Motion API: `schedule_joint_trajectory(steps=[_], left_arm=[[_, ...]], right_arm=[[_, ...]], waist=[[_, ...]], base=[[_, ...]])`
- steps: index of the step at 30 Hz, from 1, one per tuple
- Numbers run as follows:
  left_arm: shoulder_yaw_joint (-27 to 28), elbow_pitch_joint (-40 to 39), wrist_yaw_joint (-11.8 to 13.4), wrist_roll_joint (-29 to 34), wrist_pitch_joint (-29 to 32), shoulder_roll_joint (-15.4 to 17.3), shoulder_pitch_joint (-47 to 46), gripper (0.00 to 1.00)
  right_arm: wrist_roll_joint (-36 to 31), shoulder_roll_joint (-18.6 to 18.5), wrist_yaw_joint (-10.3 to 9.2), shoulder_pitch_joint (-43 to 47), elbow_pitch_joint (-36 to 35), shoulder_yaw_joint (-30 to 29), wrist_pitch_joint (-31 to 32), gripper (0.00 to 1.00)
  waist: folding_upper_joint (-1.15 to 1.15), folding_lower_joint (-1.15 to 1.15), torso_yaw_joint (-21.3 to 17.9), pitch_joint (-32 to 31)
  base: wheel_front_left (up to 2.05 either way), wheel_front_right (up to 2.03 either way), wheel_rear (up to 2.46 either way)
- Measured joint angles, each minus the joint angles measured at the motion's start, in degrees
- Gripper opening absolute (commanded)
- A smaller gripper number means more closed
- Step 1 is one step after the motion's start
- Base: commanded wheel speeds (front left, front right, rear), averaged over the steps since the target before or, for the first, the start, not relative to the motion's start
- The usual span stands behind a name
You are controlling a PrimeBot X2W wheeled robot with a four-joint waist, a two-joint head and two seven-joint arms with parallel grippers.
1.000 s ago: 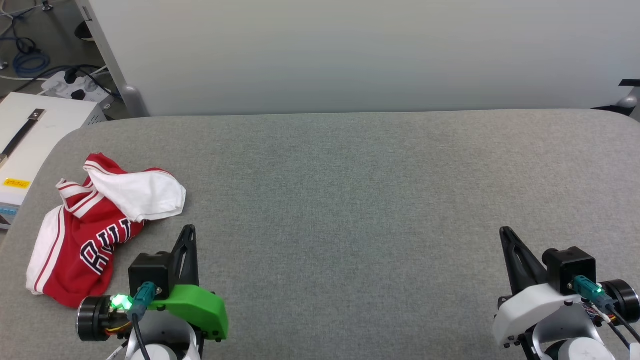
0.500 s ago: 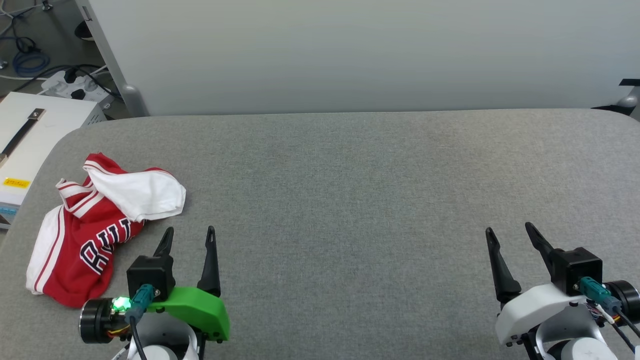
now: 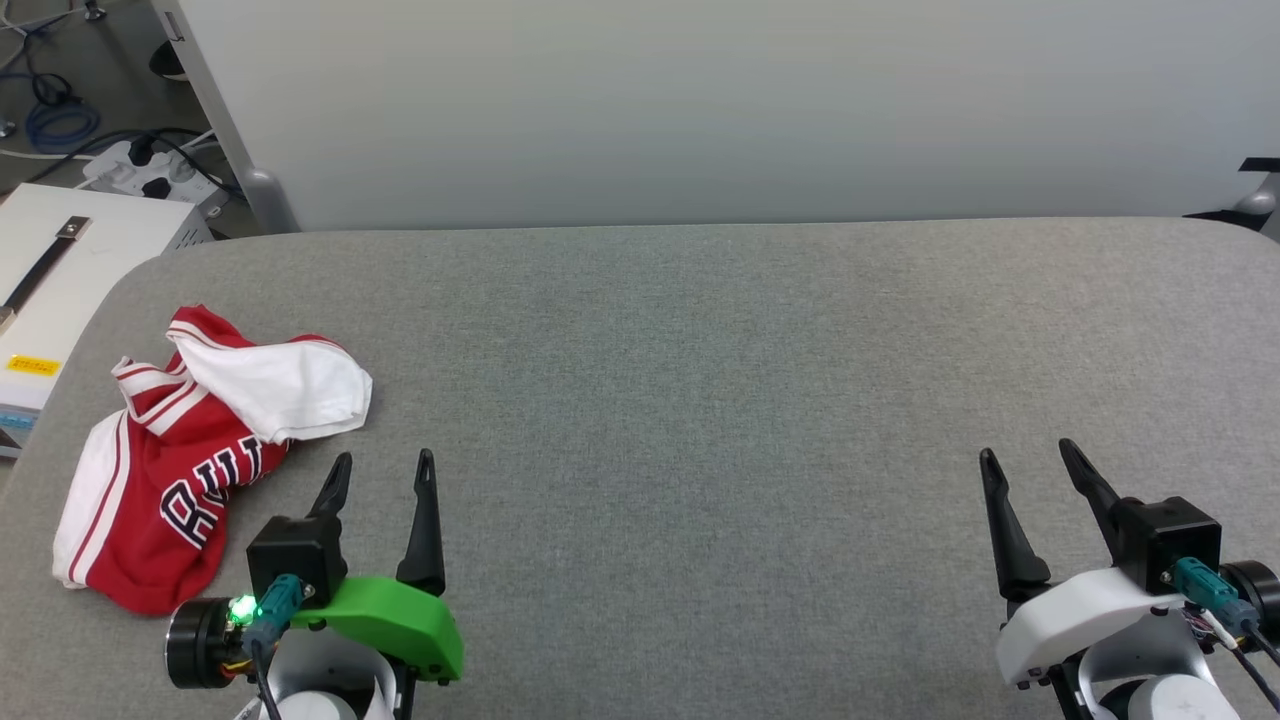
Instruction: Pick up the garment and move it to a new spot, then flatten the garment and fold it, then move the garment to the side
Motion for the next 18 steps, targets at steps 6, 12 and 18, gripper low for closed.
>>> schedule_joint_trajectory(steps=[6,12,18], left_arm=[[-0.1,0.0,0.0,-0.7,-0.7,0.0,0.0,1.0],[-0.4,0.3,0.0,-1.7,-1.4,0.0,0.0,1.0],[-0.7,1.1,0.0,-2.8,-2.1,0.0,0.0,1.0]], right_arm=[[0.1,0.0,0.01,0.0,-0.3,0.1,-0.7,1.0],[0.5,0.0,0.01,0.0,-0.6,0.1,-1.5,1.0],[1.3,0.0,0.01,0.1,-0.7,0.0,-2.1,1.0]], waist=[[0.0,0.0,0.1,0.0],[0.0,0.0,0.1,0.1],[0.0,0.0,0.1,0.2]], base=[[0.0,0.0,0.0],[0.0,0.0,0.0],[0.0,0.0,0.0]])
